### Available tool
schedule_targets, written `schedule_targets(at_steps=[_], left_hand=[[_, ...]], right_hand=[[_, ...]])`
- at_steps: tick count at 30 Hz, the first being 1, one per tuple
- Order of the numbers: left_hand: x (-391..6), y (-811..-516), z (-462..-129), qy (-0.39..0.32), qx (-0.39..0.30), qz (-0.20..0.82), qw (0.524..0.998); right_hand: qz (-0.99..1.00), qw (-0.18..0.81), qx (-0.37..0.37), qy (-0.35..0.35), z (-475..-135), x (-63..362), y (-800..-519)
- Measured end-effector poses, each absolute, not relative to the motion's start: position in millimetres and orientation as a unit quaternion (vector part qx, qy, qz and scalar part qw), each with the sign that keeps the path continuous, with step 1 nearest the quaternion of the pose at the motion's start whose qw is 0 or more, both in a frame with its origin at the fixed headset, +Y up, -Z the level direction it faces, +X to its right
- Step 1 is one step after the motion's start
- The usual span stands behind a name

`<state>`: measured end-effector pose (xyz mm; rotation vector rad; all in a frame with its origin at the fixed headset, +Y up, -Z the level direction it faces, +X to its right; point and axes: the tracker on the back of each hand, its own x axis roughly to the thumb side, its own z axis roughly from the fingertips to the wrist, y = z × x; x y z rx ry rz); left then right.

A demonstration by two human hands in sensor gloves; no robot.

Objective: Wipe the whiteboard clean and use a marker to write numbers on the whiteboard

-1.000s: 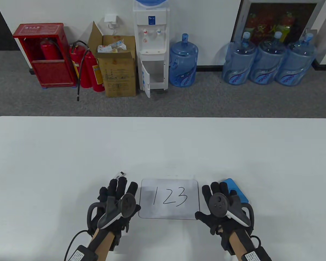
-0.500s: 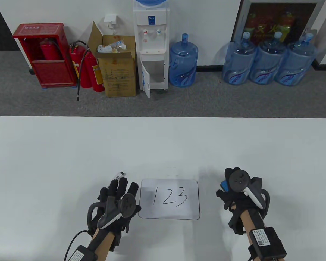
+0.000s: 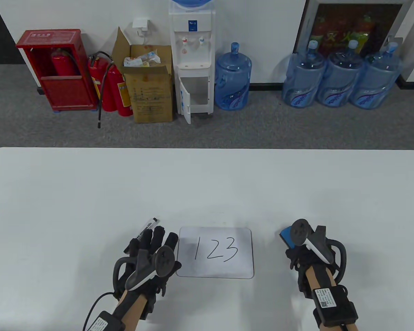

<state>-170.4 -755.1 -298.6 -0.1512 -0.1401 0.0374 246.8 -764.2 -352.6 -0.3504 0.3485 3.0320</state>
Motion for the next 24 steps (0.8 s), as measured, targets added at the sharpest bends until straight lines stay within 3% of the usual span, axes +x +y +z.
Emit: schedule_targets(at_steps=[6,13,24], left_hand=[[-155,-762,-303,-0.077,-0.111,0.073,0.988],[-143,-776,-309,-0.066,-0.150,0.026,0.986],[-140,-788,-312,-0.058,-0.189,0.010,0.980]], right_hand=[[0.987,0.048,-0.109,0.105,-351,248,-764],[0.993,0.062,-0.067,0.079,-348,230,-750],[0.989,0.083,0.100,0.068,-345,124,-735]])
